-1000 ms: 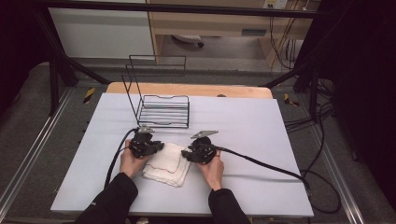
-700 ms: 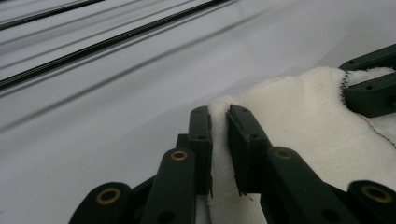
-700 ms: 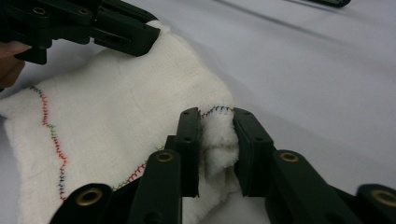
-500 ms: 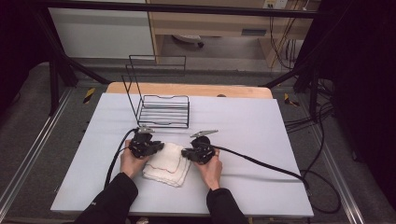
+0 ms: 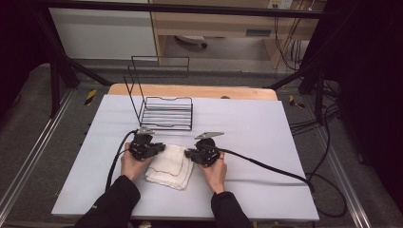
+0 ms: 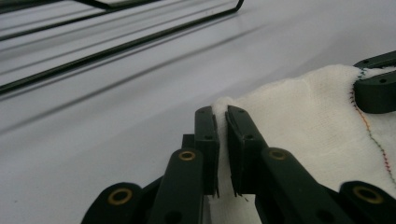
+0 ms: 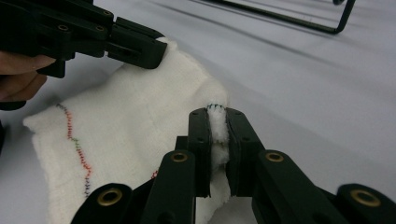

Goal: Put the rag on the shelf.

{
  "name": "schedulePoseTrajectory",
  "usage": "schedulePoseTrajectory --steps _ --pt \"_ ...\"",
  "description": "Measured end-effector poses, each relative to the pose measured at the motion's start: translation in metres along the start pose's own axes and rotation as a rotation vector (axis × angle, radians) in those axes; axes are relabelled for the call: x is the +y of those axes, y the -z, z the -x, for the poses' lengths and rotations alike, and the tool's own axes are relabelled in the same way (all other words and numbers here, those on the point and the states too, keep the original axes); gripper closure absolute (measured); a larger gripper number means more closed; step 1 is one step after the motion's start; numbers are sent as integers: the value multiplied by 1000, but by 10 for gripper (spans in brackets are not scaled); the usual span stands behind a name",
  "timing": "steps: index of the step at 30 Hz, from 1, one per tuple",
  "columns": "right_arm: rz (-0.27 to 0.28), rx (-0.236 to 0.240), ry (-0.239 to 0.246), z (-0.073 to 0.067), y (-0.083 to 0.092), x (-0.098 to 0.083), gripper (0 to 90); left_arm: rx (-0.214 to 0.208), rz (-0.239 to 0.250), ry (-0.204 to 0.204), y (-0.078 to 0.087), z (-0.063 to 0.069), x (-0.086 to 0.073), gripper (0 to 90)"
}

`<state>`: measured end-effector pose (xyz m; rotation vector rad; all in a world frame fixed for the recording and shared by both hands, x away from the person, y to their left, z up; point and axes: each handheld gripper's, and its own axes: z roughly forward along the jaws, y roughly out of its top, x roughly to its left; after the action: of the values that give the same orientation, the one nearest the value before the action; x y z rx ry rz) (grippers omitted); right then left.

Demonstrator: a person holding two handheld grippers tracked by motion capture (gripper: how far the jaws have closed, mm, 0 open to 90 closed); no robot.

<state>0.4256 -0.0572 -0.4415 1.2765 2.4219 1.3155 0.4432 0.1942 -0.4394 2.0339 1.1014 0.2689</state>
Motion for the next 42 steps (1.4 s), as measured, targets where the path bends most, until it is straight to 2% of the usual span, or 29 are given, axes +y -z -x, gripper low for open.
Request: schedulePoseTrajectory --steps 12,29,32,42 --pt "100 19 41 -11 19 3 822 -14 91 -22 24 5 3 829" --pt "181 29 71 -18 38 7 822 -24 198 -46 51 15 5 829" --pt "200 30 84 -19 42 9 823 -17 217 -58 56 17 5 828" --pt "258 26 120 -26 56 18 823 -22 284 -57 69 24 8 829"
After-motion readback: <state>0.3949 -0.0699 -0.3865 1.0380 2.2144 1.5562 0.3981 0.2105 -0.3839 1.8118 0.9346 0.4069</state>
